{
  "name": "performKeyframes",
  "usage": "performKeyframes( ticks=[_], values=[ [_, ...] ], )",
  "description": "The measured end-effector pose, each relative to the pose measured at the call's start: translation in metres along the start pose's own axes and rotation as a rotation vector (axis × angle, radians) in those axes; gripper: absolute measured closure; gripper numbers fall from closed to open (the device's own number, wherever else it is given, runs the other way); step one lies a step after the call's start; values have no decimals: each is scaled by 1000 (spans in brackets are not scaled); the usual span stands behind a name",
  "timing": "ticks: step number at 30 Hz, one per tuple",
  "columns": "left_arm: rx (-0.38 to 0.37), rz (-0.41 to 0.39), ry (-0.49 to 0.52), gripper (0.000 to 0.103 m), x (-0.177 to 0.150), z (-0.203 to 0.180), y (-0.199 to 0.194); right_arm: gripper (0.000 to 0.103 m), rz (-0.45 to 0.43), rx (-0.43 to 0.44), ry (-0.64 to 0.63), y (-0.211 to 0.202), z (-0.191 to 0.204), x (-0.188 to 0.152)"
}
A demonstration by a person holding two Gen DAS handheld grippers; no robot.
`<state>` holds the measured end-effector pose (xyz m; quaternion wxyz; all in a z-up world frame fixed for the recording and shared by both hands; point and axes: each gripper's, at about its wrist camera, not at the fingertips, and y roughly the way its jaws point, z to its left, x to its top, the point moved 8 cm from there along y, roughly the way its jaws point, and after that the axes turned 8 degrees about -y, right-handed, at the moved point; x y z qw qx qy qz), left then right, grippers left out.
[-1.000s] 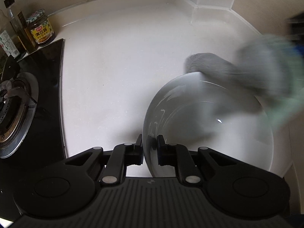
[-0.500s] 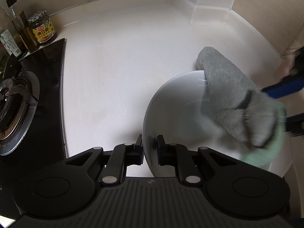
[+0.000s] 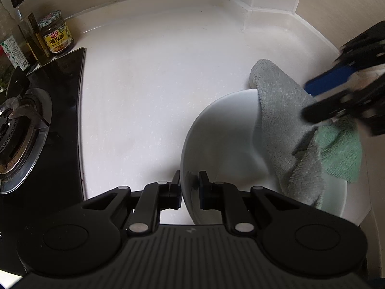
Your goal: Clean bowl
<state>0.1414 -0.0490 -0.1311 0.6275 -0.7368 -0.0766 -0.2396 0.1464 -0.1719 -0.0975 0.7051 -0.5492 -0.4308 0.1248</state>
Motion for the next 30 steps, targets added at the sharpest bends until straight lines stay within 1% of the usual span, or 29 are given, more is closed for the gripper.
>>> performKeyframes(
  ticks=[1,2,4,6,7,8,10,12,15,18,19,21,22,24,26,28,30],
  values=[
    [0,-1,-6,90,7,19,3,75,14,26,6,10,-1,1],
    [1,-1,-6,90,6,19,5,72,29,45,7,19,-1,2],
    [8,-1,-4,90,4,23,8,74,61,47,-34,34,1,6],
    [23,-5,0,89,3,22,7,83,82,35,-60,44,3,10],
    [30,-5,-3,89,3,22,6,87,86,16,-68,47,2,12],
    [34,-2,-18,89,2,21,7,88,86,-2,-66,50,0,15],
    [43,10,-57,89,-5,21,16,88,57,-27,-1,53,-6,22],
    [56,25,-115,89,-4,24,17,88,29,-54,66,55,-12,24],
    [82,49,-244,89,-5,31,13,88,-9,-89,160,58,-19,22],
    [102,72,-364,89,-9,34,8,86,-64,-112,282,63,-23,21],
    [110,75,-389,89,-10,34,8,85,-87,-133,324,63,-23,19],
    [132,90,-409,89,-13,33,10,84,-109,-150,362,64,-25,17],
    [147,104,-389,86,-14,32,14,84,-127,-165,393,62,-24,13],
    [149,99,-315,85,-12,29,17,84,-124,-186,360,58,-20,6],
    [99,84,-223,85,-9,30,16,85,-87,-182,229,57,-15,5],
    [64,77,-146,84,-8,31,16,85,-45,-154,97,59,-12,8],
    [61,67,-57,84,-6,27,17,85,-4,-104,-49,61,-11,15]
  ],
)
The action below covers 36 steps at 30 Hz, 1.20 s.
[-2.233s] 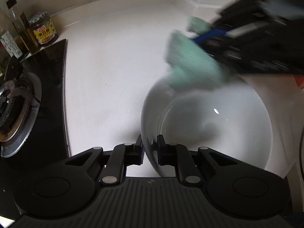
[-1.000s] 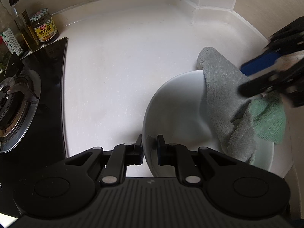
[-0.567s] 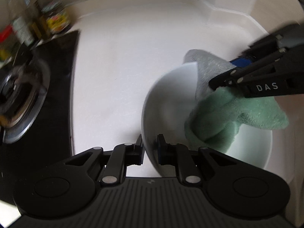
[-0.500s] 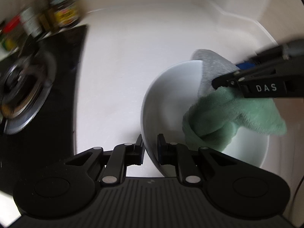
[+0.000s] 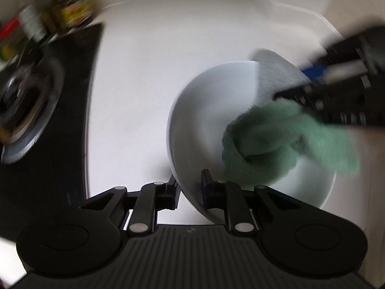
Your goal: Clean bowl
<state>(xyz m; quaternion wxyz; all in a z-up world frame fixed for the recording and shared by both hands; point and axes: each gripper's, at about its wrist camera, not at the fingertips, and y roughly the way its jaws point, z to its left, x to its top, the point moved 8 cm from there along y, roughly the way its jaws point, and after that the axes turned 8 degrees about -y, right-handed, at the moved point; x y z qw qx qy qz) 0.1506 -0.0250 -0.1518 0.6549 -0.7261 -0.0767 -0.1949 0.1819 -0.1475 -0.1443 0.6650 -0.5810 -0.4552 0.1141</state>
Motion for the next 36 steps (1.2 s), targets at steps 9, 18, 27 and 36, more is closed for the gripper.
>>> performKeyframes(
  ticks=[9,18,27,36],
  values=[
    [-31,-2,118,83,8,1,5,80,73,258,-703,32,39,62],
    [11,-36,-149,82,26,24,7,88,55,46,-193,23,-2,39],
    [40,9,-132,86,25,11,17,87,2,-110,199,-5,-11,-23],
    [-16,-26,64,85,24,3,16,82,76,106,-517,15,4,26]
  ],
)
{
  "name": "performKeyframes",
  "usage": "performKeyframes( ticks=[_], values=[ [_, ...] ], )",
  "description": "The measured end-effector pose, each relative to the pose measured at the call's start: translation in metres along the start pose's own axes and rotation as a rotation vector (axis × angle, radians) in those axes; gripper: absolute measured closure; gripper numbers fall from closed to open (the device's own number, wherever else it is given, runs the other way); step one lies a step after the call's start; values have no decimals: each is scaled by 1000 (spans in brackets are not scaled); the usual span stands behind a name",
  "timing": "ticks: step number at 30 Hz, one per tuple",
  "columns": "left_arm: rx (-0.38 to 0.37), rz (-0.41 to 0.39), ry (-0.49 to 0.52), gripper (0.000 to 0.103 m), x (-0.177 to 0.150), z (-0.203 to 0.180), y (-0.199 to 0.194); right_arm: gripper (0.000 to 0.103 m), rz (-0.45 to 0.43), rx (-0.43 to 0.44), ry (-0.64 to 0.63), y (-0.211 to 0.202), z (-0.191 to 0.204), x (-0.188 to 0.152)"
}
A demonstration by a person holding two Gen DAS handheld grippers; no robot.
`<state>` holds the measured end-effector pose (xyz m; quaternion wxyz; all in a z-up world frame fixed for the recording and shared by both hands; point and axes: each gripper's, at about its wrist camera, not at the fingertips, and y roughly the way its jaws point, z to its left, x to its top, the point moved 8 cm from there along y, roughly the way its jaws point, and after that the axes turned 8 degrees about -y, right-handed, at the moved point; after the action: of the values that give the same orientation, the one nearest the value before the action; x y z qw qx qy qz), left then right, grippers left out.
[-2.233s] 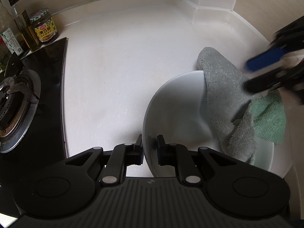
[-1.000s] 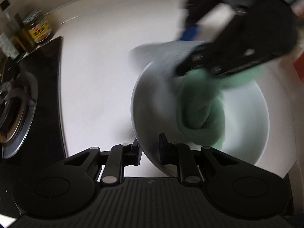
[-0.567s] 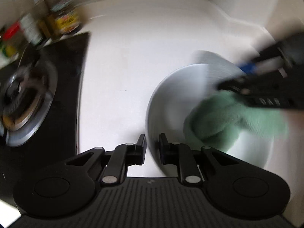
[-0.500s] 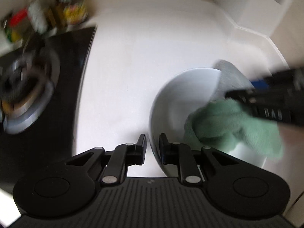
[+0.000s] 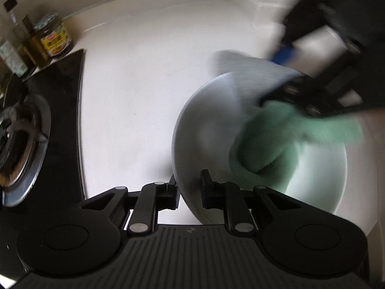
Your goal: Clean bowl
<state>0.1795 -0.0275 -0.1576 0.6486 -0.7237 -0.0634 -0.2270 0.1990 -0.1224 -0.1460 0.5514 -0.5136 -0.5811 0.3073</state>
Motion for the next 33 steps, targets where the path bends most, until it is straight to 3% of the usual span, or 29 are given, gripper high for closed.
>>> performKeyframes(
  ticks=[4,7,10,13,17,18,23,27,33],
  values=[
    [-1,-3,23,85,5,10,1,81,-79,126,-215,9,1,44],
    [6,-7,-3,85,12,20,4,79,-64,190,-260,19,10,63],
    [12,-27,-52,84,20,23,7,80,-66,160,-150,20,7,62],
    [4,-42,-96,76,28,26,13,85,-53,111,-32,13,5,46],
    [-15,-49,-138,73,41,13,18,91,-25,32,221,-3,5,2],
    [-20,-51,-143,73,43,8,18,91,-10,5,351,-12,8,-17],
    [-89,10,-208,71,42,-20,5,89,-22,1,672,-37,26,-66],
    [-44,114,-223,88,18,-27,-15,91,-27,-63,773,-39,29,-70],
    [-78,164,-344,86,-26,-17,-33,92,-77,-147,891,-36,27,-72]
  ],
)
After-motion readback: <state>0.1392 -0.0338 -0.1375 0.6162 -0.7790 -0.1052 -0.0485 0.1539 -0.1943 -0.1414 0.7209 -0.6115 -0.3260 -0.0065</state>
